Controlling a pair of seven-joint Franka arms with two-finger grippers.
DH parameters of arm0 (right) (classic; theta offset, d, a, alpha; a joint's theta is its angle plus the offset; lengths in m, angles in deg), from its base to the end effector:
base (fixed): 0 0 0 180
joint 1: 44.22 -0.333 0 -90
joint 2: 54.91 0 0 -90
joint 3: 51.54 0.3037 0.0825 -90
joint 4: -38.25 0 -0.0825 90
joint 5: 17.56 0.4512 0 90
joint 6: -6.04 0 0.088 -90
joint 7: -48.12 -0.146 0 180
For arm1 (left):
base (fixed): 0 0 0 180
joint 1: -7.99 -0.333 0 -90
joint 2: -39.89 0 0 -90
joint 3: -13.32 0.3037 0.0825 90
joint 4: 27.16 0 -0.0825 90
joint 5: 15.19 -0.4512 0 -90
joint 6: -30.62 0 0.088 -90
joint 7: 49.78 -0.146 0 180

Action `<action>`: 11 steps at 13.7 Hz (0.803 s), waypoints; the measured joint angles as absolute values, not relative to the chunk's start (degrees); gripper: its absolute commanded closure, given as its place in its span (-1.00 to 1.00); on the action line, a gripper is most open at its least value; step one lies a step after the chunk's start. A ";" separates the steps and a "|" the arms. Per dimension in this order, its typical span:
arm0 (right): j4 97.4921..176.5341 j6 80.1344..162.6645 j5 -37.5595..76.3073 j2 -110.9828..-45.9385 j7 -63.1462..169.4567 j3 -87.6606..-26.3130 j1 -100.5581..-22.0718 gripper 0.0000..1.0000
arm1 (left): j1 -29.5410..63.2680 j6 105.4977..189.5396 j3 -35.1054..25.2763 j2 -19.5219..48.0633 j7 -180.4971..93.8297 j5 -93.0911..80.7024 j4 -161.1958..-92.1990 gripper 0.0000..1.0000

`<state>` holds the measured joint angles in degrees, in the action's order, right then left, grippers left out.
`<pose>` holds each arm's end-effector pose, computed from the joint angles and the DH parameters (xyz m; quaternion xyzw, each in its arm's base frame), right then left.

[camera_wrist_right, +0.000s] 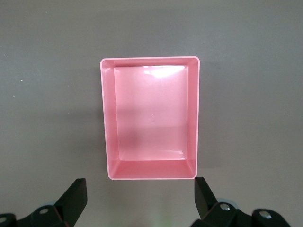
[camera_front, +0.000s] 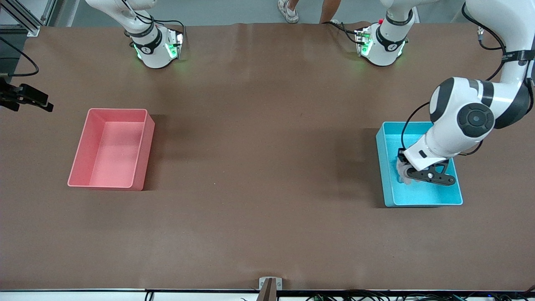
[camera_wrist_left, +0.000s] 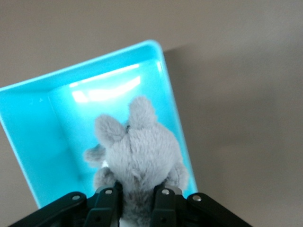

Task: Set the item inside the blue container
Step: 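Carry the second plush into the blue box with the left gripper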

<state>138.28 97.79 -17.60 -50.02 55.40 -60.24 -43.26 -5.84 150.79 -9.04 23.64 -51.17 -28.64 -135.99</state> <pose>0.5837 -0.1017 0.5328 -0.9993 0.0203 0.0288 0.0105 0.6544 -0.0761 0.2702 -0.9883 0.1427 0.0265 0.0478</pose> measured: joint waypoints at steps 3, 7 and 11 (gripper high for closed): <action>138.28 96.60 -17.65 -49.21 55.40 -60.23 -43.26 -1.00 | -8.65 150.93 -9.01 22.43 -54.93 -28.64 -137.20 0.50; 138.28 96.25 -17.67 -48.11 55.40 -60.23 -43.26 -1.00 | -11.24 151.36 -9.02 20.39 -56.15 -28.67 -140.49 0.45; 138.19 96.91 -17.67 -47.84 55.45 -59.98 -43.26 -1.00 | -11.31 151.83 -9.34 20.16 -56.17 -28.68 -142.86 -0.91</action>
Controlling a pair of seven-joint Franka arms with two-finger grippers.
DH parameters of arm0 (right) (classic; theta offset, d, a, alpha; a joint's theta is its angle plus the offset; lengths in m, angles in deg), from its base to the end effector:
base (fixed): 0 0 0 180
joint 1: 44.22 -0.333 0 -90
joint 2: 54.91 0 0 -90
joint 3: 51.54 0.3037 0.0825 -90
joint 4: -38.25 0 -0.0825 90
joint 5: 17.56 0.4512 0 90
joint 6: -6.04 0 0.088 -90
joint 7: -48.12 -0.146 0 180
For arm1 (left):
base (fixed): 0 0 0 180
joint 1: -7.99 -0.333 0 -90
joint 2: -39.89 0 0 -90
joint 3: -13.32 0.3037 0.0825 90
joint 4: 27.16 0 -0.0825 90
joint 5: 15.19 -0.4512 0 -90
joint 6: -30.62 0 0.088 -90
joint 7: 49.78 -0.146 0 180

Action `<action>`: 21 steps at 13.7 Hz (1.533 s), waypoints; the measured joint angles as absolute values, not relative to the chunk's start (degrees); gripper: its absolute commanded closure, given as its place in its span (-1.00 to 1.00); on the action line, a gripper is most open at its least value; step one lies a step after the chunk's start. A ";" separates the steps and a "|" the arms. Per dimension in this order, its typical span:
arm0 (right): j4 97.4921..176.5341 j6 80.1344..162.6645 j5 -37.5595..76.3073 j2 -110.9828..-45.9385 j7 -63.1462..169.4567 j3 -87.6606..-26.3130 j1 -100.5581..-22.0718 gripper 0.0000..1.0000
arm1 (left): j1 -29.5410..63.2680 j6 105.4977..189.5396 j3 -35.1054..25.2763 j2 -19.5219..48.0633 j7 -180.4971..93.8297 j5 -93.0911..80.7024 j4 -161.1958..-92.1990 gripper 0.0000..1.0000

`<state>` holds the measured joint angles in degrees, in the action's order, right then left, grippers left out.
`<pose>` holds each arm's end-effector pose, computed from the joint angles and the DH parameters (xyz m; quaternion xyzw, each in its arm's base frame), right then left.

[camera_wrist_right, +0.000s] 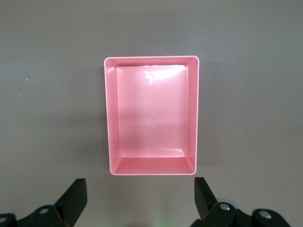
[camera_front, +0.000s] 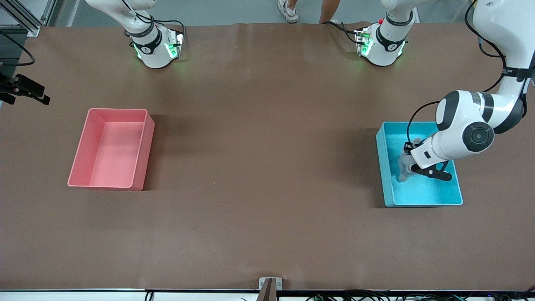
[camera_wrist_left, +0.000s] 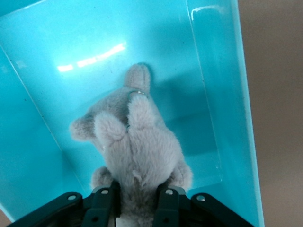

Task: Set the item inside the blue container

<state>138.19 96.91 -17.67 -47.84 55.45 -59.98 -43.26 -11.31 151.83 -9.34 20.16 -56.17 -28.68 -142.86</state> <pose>0.5740 -0.0987 0.5546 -0.9997 0.0173 0.0168 0.0106 0.6101 -0.0244 0.1798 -0.9822 0.1523 0.1068 0.0246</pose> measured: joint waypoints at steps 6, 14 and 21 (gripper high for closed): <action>137.87 97.11 -17.67 -47.81 55.49 -59.86 -43.26 -1.00 | -11.32 151.76 -9.39 20.56 -56.49 -28.68 -140.19 -0.99; 137.11 96.68 -17.67 -47.64 55.49 -59.85 -43.26 -1.00 | -12.07 135.67 -9.62 25.07 -57.74 -22.21 -126.52 -0.99; 136.63 96.12 -17.61 -46.90 55.49 -59.80 -43.26 -1.00 | -12.64 128.04 -9.52 35.83 -53.95 -18.21 -121.59 -0.99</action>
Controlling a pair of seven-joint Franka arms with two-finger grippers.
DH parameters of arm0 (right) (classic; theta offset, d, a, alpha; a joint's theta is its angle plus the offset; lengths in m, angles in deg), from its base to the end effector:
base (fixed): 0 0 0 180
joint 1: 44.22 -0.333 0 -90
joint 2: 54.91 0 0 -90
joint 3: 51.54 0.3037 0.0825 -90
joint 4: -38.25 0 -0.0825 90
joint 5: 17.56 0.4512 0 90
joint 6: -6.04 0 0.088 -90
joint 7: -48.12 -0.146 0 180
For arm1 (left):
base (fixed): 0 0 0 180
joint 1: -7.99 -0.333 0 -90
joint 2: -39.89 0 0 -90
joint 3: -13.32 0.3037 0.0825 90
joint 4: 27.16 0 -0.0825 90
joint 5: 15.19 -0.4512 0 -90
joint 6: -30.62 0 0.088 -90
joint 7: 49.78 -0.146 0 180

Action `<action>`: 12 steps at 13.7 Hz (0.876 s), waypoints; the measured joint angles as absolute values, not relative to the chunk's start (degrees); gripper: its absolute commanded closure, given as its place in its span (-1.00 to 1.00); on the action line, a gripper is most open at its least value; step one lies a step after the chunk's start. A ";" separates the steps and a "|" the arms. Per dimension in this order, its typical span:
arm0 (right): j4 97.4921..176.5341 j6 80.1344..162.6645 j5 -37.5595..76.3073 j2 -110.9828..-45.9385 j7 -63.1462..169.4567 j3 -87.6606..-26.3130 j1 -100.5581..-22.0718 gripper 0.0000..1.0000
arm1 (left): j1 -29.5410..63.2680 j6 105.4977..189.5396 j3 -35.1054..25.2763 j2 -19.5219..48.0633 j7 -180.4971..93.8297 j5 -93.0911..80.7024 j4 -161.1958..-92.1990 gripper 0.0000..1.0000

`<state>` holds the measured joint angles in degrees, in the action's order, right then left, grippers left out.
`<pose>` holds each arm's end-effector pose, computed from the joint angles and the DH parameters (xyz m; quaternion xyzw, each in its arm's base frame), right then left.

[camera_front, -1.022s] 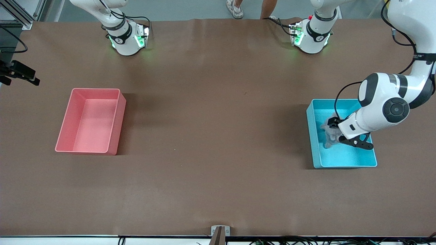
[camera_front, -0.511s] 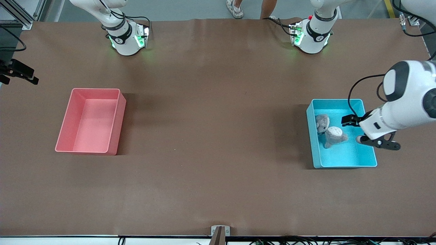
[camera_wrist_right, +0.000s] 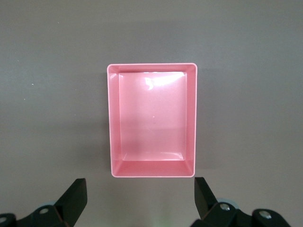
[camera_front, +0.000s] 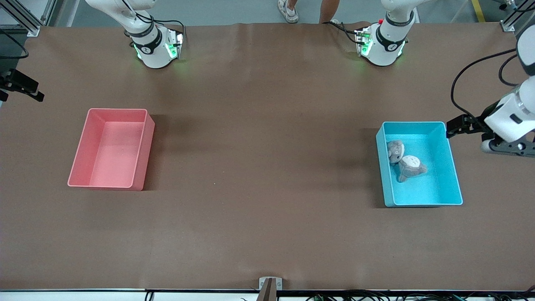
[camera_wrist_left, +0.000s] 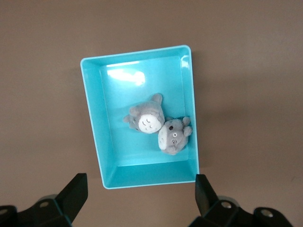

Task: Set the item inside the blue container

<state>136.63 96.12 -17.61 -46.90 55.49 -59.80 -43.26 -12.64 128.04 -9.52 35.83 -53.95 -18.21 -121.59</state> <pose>0.5706 -0.0969 0.5775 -0.9998 0.0154 0.0018 0.0099 0.6466 -0.0127 0.5010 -0.9982 0.0589 0.0067 0.0123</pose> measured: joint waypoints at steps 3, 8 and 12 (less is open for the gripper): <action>136.62 95.94 -17.46 -46.77 55.49 -59.80 -43.26 -1.00 | -12.65 127.80 -8.84 38.89 -53.82 -17.78 -120.77 -0.99; 136.62 95.41 -17.46 -46.65 55.49 -59.80 -43.26 -1.00 | -12.66 126.07 -8.50 40.93 -53.82 -17.00 -120.51 -0.99; 136.62 95.19 -17.46 -46.65 55.49 -59.80 -43.26 -1.00 | -12.58 126.07 -8.23 40.94 -53.82 -16.17 -119.54 -0.99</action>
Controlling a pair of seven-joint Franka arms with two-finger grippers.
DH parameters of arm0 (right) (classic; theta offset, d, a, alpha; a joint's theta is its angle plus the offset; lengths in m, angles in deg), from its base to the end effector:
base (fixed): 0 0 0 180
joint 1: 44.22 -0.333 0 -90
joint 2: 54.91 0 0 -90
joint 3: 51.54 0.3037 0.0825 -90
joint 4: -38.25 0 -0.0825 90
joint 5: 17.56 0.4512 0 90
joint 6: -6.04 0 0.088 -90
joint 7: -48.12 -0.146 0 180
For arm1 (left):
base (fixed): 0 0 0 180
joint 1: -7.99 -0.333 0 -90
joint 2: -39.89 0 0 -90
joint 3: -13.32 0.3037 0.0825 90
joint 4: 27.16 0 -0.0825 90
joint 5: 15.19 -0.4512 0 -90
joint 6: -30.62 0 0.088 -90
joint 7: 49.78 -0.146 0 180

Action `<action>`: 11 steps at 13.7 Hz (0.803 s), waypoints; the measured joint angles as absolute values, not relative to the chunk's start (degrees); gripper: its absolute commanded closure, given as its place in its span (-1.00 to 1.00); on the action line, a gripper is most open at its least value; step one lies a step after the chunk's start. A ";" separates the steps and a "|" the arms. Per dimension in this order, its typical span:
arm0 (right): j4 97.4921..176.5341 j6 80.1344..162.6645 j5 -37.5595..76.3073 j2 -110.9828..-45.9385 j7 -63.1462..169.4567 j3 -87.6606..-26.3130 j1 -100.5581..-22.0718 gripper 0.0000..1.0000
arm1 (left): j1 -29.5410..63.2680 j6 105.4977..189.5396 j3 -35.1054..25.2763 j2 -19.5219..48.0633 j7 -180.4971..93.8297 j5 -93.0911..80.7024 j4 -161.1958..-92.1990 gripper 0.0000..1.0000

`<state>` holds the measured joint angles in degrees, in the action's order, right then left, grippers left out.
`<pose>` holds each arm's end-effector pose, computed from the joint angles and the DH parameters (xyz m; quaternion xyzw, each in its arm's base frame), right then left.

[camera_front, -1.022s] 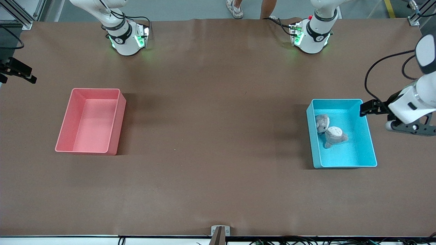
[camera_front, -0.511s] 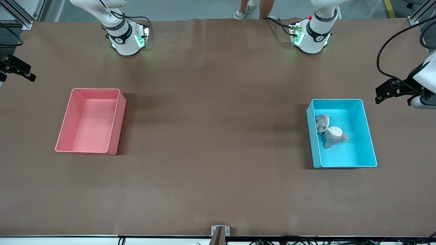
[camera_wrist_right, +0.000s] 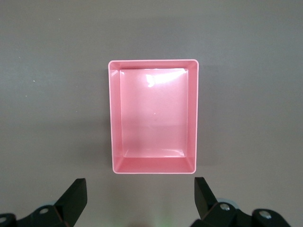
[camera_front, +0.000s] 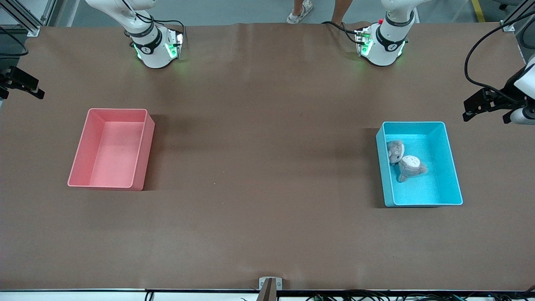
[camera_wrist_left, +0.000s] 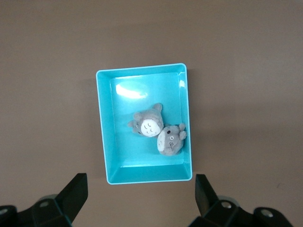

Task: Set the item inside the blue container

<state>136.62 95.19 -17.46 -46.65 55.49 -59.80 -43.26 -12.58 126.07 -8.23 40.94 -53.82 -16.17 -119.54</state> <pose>0.5672 -0.0961 0.5787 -0.9998 0.0153 0.0074 0.0124 0.6284 -0.0100 0.5701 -0.9983 0.0444 -0.0350 0.0128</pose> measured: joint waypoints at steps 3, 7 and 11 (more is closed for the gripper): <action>136.63 94.60 -17.46 -46.65 55.49 -59.79 -43.26 -1.00 | -8.21 126.07 -3.17 40.94 -53.82 -16.04 -119.02 -0.99; 136.63 94.22 -17.46 -46.64 55.49 -59.79 -43.26 -1.00 | 8.93 125.53 13.65 40.96 -53.82 -15.96 -118.86 -0.99; 136.62 94.20 -17.46 -46.64 55.51 -59.79 -43.26 -1.00 | 11.11 125.20 15.78 41.15 -53.82 -15.96 -118.73 -0.99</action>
<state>136.62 94.20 -17.46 -46.64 55.51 -59.79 -43.26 11.11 125.20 15.78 41.15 -53.82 -15.96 -118.73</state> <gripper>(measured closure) 0.000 0.000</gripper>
